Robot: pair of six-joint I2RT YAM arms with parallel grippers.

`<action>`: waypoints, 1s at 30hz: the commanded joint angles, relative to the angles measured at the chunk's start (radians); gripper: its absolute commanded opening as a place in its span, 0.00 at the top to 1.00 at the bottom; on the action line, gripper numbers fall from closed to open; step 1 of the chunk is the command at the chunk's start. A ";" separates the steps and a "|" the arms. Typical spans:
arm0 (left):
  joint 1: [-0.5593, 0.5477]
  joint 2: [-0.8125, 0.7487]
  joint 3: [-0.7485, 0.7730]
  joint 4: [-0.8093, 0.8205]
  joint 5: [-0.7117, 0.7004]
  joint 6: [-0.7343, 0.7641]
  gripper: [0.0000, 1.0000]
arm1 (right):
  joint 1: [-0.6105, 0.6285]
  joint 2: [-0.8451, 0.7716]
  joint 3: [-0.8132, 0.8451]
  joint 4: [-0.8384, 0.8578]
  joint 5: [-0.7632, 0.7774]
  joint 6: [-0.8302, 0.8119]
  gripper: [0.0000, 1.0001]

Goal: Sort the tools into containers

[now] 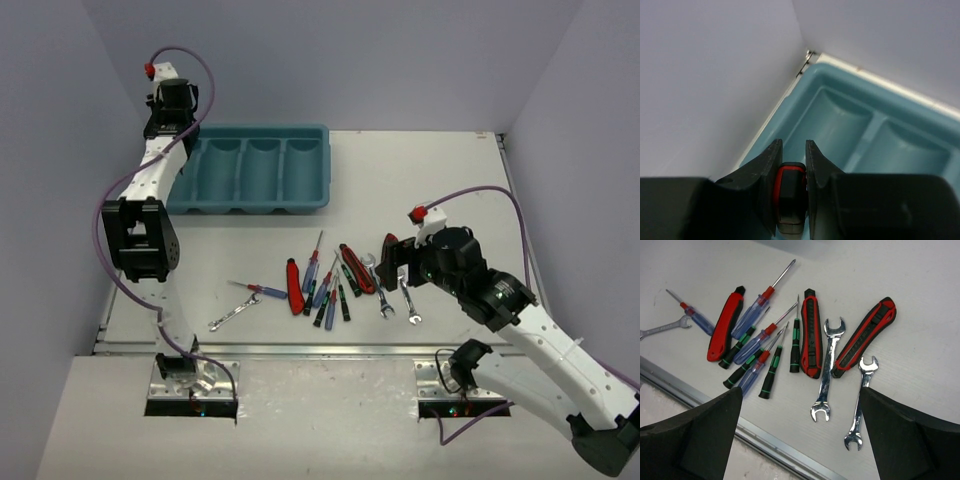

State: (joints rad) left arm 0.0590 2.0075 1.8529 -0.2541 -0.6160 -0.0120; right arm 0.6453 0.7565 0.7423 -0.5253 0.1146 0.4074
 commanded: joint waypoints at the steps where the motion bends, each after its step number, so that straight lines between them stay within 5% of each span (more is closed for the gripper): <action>1: 0.003 0.008 -0.081 0.176 0.077 0.266 1.00 | -0.001 -0.023 -0.008 0.007 -0.084 -0.017 0.01; 5: 0.027 0.051 -0.117 0.186 0.102 0.265 1.00 | -0.001 -0.004 -0.018 0.022 -0.111 -0.019 0.01; 9: 0.035 0.114 -0.079 0.160 0.095 0.205 0.58 | -0.001 0.021 -0.026 0.031 -0.108 -0.017 0.01; 13: 0.031 0.172 0.081 0.025 -0.019 0.070 0.00 | -0.001 0.084 -0.020 0.037 -0.069 -0.005 0.01; 19: 0.013 0.114 0.387 -0.310 -0.084 -0.241 0.00 | -0.004 0.232 0.008 0.049 0.055 0.045 0.01; 21: -0.004 0.018 0.356 -0.377 -0.043 -0.326 0.00 | -0.012 0.281 0.019 0.061 0.111 0.065 0.01; 27: -0.079 -0.437 0.031 -0.373 0.188 -0.535 0.00 | -0.158 0.455 0.084 0.062 0.151 0.110 0.01; 29: -0.149 -0.670 -0.298 -0.248 0.302 -0.565 0.00 | -0.227 0.547 0.100 0.081 0.075 0.122 0.05; 30: -0.181 -0.739 -0.311 -0.243 0.326 -0.576 0.00 | -0.234 0.550 0.106 0.093 0.080 0.120 0.05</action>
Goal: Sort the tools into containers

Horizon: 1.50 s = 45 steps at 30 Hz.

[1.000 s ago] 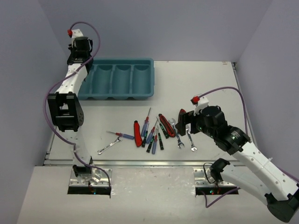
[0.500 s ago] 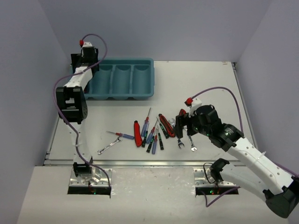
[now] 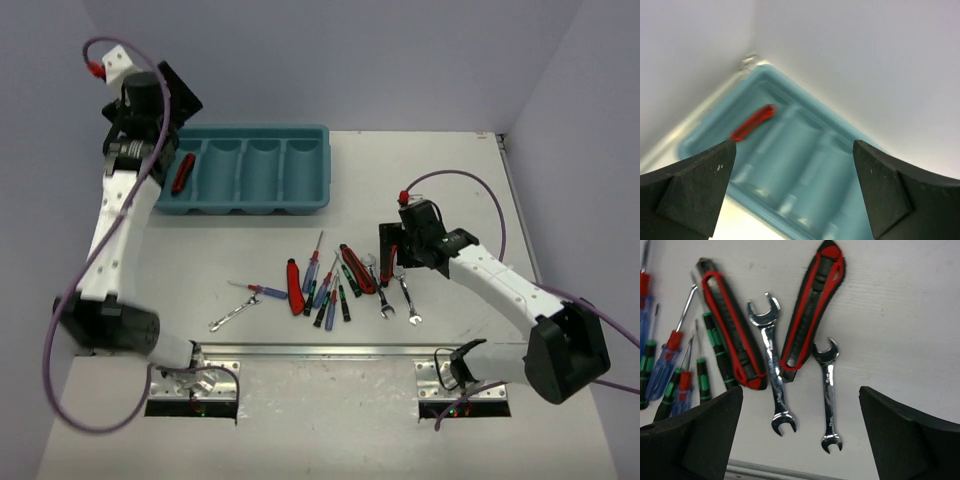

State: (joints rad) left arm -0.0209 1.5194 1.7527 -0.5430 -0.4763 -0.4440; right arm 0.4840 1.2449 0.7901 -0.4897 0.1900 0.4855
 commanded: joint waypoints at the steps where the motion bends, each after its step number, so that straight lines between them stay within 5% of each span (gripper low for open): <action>1: -0.146 -0.383 -0.361 0.104 0.236 -0.146 0.00 | -0.077 0.107 0.081 0.064 0.026 0.039 0.12; 6: -0.168 -0.676 -0.750 0.098 0.291 -0.117 0.00 | -0.084 0.313 0.199 0.066 0.020 0.048 0.35; 15: -0.168 -0.847 -0.892 -0.026 0.293 0.065 0.00 | -0.091 0.520 0.271 0.077 0.054 0.148 0.48; 23: -0.168 -0.884 -0.937 0.011 0.332 0.064 0.00 | -0.091 0.593 0.221 0.132 0.007 0.189 0.52; 27: -0.169 -0.882 -0.940 0.015 0.349 0.065 0.00 | -0.091 0.622 0.230 0.128 0.003 0.188 0.64; 29: -0.168 -0.880 -0.937 0.017 0.359 0.065 0.00 | -0.087 0.594 0.217 0.135 0.016 0.185 0.81; 35: -0.168 -0.830 -0.959 0.120 0.557 -0.019 0.00 | -0.045 0.387 0.184 0.187 0.028 0.102 0.91; 40: -0.225 -0.672 -1.110 0.600 0.940 -0.296 0.00 | 0.098 0.113 0.082 0.337 -0.089 -0.134 0.98; 45: -0.420 -0.522 -1.105 0.853 0.824 -0.416 0.00 | 0.162 -0.123 -0.040 0.468 -0.319 -0.193 0.99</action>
State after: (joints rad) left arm -0.3214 0.9193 0.6365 -0.0399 0.3052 -0.7025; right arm 0.6208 1.2685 0.8215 -0.1880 0.0523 0.3934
